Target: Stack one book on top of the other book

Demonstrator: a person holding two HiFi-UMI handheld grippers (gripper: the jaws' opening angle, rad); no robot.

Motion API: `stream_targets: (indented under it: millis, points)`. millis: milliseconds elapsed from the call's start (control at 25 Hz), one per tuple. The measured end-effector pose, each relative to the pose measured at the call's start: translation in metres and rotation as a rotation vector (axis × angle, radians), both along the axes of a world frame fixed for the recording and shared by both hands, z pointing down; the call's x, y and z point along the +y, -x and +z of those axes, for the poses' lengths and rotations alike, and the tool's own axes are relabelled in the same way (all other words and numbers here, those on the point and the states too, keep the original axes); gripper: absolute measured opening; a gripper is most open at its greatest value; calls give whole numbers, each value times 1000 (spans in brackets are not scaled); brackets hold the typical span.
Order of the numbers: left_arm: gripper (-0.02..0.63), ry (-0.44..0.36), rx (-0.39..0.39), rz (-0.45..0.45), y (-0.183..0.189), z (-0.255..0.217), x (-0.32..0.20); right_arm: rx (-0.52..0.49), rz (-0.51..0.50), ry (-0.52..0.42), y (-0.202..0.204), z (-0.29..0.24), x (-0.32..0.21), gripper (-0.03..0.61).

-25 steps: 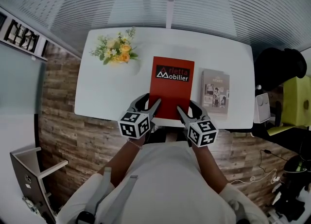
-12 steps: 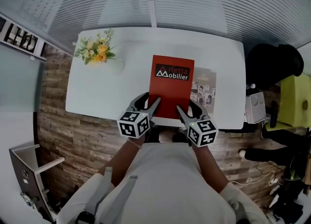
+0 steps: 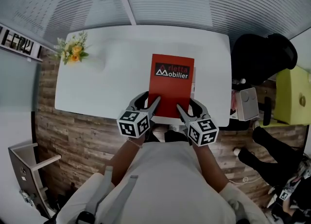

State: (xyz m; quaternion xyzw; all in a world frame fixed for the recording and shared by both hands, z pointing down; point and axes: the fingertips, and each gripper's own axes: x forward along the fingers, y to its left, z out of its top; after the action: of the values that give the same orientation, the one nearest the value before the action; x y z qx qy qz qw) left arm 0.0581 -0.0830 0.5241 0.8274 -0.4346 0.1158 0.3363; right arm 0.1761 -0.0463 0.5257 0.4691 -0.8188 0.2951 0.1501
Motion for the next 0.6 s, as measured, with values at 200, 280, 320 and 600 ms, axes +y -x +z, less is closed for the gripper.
stream_targets:
  millis: [200, 280, 320, 600]
  points:
    - [230, 1, -6, 3, -57, 2, 9, -12, 8, 0, -57, 3, 9, 230]
    - [230, -2, -11, 5, -68, 1, 11, -17, 8, -2, -69, 2, 11, 230]
    - [230, -3, -12, 5, -72, 1, 11, -18, 7, -2, -72, 2, 11, 230]
    - [230, -1, -16, -5, -76, -1, 11, -24, -7, 1, -76, 1, 10, 230]
